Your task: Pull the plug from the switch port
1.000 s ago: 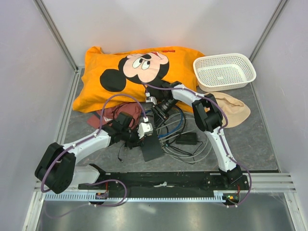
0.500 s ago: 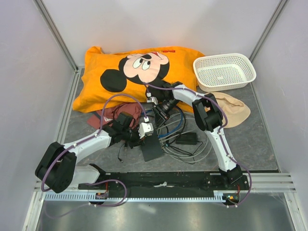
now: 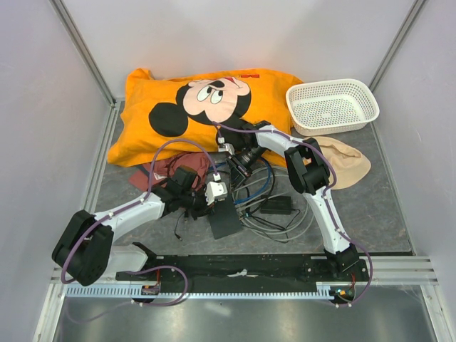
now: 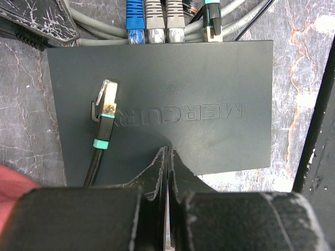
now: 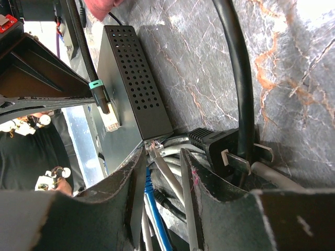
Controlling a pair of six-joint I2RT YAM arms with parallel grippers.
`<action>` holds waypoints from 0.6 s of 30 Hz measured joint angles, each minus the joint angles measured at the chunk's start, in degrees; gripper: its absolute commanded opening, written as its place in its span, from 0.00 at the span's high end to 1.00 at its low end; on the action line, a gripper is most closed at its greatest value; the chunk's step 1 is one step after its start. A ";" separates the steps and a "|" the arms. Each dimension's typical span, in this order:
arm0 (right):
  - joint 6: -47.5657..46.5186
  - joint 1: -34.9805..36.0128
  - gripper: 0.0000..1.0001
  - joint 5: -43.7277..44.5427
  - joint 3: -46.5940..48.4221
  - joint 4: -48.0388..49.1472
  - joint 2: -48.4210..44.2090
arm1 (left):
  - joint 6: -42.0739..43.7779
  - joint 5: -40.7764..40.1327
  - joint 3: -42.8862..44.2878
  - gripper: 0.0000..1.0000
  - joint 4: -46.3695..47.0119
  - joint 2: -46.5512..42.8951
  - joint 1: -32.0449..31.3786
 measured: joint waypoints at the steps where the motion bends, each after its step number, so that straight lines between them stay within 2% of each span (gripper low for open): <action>1: 0.02 0.00 0.59 0.02 0.00 0.00 0.00 | -0.02 0.00 -0.09 0.98 0.15 0.00 0.00; 11: 1.88 0.50 0.59 0.39 0.00 0.35 -0.02 | 0.00 0.09 -0.57 0.98 1.60 -0.02 0.00; 18: 3.34 0.72 0.67 1.40 -0.02 0.85 -0.11 | 0.00 0.07 -0.83 0.98 2.34 -0.04 0.00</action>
